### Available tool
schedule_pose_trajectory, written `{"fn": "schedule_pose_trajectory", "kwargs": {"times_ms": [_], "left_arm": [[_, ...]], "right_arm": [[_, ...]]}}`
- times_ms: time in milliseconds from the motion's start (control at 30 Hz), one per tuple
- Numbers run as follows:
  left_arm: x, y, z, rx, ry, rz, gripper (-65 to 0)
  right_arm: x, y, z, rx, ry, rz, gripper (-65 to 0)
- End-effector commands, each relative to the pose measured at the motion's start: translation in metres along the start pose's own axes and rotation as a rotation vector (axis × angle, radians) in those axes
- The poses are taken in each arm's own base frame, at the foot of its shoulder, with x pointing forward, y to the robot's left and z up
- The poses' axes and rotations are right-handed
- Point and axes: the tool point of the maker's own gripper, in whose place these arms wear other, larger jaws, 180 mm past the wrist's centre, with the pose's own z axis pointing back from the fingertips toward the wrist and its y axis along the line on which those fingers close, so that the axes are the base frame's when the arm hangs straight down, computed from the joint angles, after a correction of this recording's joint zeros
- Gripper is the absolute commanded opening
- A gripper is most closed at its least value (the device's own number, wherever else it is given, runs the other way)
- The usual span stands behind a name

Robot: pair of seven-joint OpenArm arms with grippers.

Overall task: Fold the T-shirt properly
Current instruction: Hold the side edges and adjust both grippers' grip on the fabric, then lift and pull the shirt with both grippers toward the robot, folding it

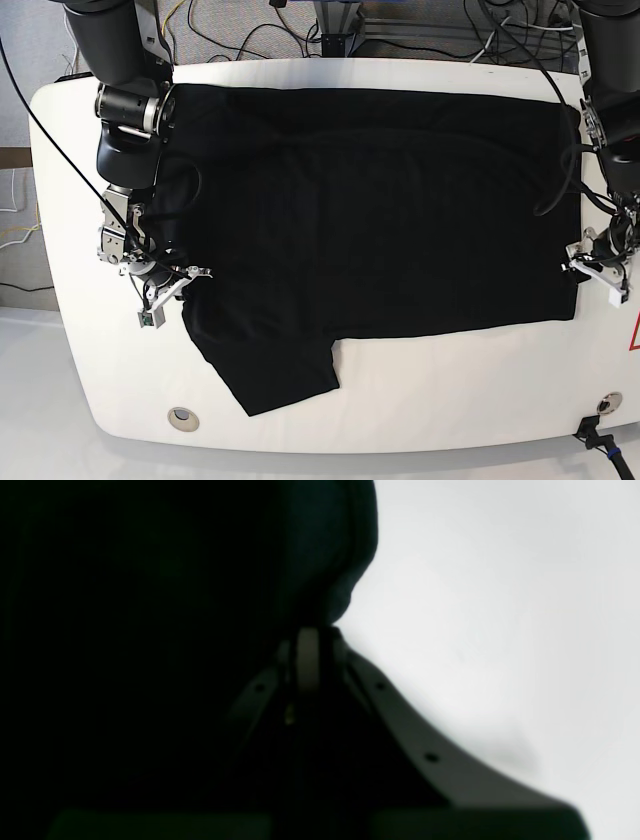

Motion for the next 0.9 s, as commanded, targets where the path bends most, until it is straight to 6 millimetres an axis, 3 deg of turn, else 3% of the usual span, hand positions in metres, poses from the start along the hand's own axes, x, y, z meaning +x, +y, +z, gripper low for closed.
{"fn": "schedule_pose_trajectory", "kwargs": {"times_ms": [0, 133, 300, 467, 500, 867], "left_arm": [[0.025, -0.004, 0.004, -0.015, -0.062, 0.006, -31.0], [0.018, -0.014, -0.003, -0.031, -0.058, 0.019, -37.5], [0.017, -0.02, -0.007, -0.04, -0.077, 0.01, -63.8], [0.018, -0.021, -0.007, -0.041, -0.094, 0.012, -65.0], [0.015, -0.02, -0.008, -0.033, -0.076, 0.01, -65.0], [0.047, -0.027, 0.006, -0.064, -0.126, -0.059, -65.0]], "right_arm": [[0.017, -0.002, 0.002, -0.001, -0.024, 0.015, -65.0], [0.019, -0.001, 0.003, 0.001, -0.027, 0.017, -65.0], [0.016, -0.001, 0.002, 0.001, -0.018, 0.021, -65.0], [0.015, 0.0, 0.002, 0.006, -0.014, 0.014, -65.0], [0.028, -0.002, 0.003, -0.004, -0.039, 0.026, -65.0], [0.085, 0.021, 0.024, 0.095, -0.11, 0.015, -65.0]]}}
